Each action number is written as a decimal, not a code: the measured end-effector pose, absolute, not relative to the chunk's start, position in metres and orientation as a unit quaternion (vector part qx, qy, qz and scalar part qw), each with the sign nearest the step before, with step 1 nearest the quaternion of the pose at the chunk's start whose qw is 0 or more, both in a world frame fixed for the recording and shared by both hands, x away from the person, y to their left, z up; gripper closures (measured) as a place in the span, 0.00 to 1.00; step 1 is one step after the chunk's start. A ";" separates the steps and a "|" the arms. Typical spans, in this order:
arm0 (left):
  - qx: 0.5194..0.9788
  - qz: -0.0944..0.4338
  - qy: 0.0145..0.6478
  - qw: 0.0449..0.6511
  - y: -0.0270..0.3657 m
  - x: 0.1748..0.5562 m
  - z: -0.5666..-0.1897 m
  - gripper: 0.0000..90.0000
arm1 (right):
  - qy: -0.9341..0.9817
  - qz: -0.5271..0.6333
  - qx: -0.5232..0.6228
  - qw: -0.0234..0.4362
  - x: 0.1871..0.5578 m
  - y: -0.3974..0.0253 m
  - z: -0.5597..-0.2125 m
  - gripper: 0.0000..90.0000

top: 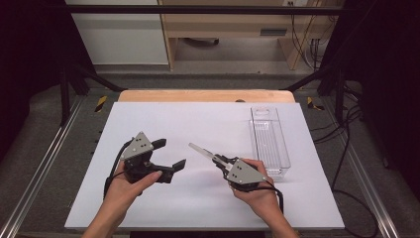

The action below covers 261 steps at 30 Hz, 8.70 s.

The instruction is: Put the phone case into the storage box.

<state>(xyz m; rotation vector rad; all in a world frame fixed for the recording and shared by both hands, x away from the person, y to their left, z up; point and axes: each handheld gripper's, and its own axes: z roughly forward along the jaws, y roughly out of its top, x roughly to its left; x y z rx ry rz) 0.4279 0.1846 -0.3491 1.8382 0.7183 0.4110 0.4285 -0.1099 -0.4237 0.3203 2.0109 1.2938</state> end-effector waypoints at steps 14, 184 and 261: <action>0.773 0.177 0.291 0.535 0.186 0.426 -0.347 0.06 | 0.765 0.567 0.161 0.259 0.439 -0.121 -0.419 0.90; 0.777 0.140 0.356 0.500 0.163 0.441 -0.342 0.85 | 0.759 0.547 0.270 0.227 0.449 -0.032 -0.407 0.19; 0.643 0.319 0.419 0.555 0.271 0.417 -0.458 0.03 | 0.687 0.564 0.396 0.232 0.509 -0.116 -0.351 0.20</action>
